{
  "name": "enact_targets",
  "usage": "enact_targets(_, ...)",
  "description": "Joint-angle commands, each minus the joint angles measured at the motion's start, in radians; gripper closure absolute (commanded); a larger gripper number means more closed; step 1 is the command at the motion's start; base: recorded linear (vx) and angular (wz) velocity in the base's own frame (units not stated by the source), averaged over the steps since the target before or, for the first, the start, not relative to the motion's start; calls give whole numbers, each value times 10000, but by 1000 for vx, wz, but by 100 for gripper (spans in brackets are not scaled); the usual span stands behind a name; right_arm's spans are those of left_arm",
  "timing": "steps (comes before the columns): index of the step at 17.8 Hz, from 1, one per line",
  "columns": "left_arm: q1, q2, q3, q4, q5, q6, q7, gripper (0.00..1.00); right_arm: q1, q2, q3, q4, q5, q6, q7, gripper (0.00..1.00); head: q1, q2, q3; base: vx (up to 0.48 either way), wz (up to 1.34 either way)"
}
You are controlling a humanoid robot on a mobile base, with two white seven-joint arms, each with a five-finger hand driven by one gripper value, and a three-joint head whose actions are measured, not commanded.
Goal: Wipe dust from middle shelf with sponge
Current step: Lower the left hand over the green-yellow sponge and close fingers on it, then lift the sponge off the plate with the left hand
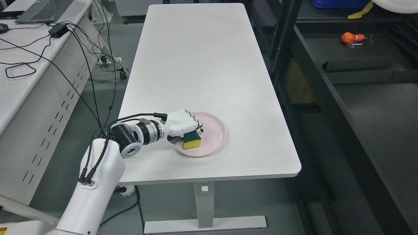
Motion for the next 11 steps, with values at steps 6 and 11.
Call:
enact_targets(6, 91, 13, 634, 244, 1963, -168, -93, 75, -1, -175, 0, -175, 0, 2, -6, 0, 0, 0, 0, 0, 0)
enact_targets(11, 793, -17, 1171, 382, 7624, -214, -78, 100, -1, -175, 0, -175, 0, 2, -6, 0, 0, 0, 0, 4, 0)
